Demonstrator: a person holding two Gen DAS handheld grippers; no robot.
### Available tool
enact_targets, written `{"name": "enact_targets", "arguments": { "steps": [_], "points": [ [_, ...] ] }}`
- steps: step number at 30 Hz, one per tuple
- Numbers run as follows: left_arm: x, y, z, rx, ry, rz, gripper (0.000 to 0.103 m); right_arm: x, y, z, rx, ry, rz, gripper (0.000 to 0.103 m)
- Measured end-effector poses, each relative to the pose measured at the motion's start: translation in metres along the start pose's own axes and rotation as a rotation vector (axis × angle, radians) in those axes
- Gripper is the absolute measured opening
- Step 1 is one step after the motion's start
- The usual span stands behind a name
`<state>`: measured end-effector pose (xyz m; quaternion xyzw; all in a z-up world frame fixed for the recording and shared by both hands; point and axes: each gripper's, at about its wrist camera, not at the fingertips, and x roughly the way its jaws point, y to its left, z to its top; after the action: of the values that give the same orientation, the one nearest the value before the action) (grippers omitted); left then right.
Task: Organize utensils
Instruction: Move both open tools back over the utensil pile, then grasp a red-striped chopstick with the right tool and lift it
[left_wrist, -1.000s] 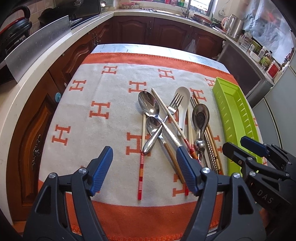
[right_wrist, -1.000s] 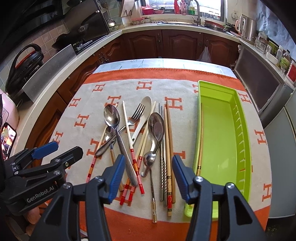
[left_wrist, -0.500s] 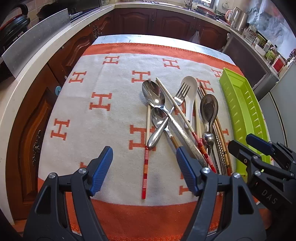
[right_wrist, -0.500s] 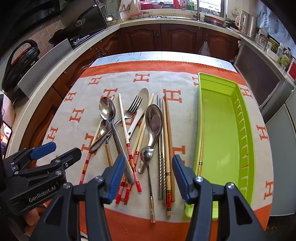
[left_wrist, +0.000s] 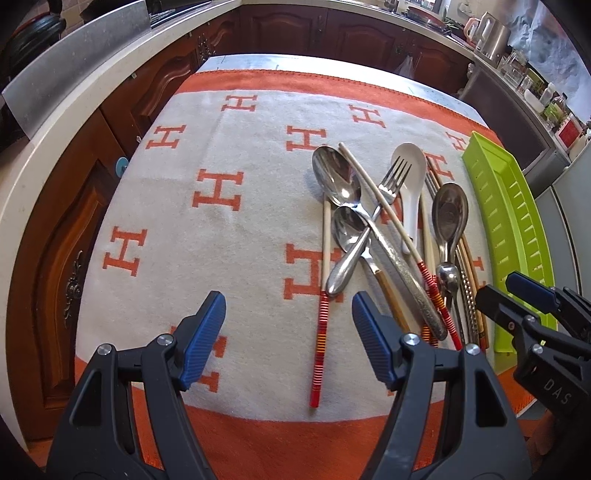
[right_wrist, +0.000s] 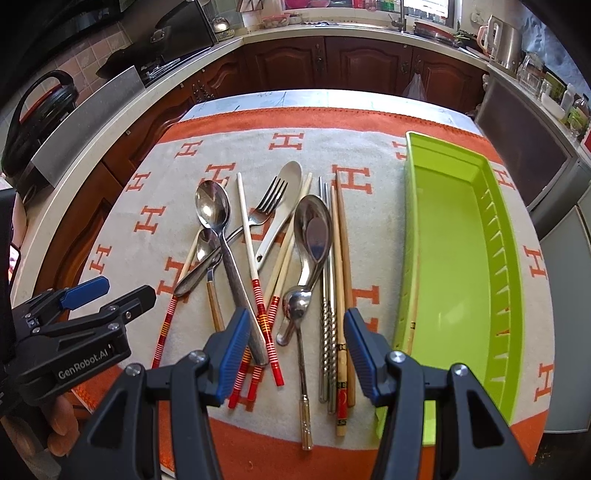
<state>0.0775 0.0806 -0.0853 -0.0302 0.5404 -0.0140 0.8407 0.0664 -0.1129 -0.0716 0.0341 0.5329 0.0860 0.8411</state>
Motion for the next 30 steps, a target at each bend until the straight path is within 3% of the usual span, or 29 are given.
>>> {"name": "enact_targets", "arguments": {
  "steps": [4, 9, 12, 26, 30],
  "points": [
    [0.007, 0.008, 0.0, -0.003, -0.002, -0.012, 0.065, 0.009, 0.004, 0.004, -0.023, 0.006, 0.03, 0.052],
    [0.015, 0.017, -0.001, -0.009, -0.001, -0.034, 0.053, 0.028, 0.006, 0.012, -0.055, 0.026, 0.058, 0.034],
    [0.018, 0.022, -0.002, -0.014, 0.001, -0.054, 0.051, 0.043, 0.004, 0.015, -0.065, 0.07, 0.083, 0.023],
    [0.02, 0.024, -0.005, -0.028, 0.004, -0.082, 0.051, 0.053, 0.017, 0.023, -0.15, 0.041, 0.103, 0.022],
    [0.019, 0.022, -0.006, -0.022, 0.006, -0.082, 0.051, 0.061, 0.025, 0.025, -0.185, 0.045, 0.099, 0.013]
  ]
}}
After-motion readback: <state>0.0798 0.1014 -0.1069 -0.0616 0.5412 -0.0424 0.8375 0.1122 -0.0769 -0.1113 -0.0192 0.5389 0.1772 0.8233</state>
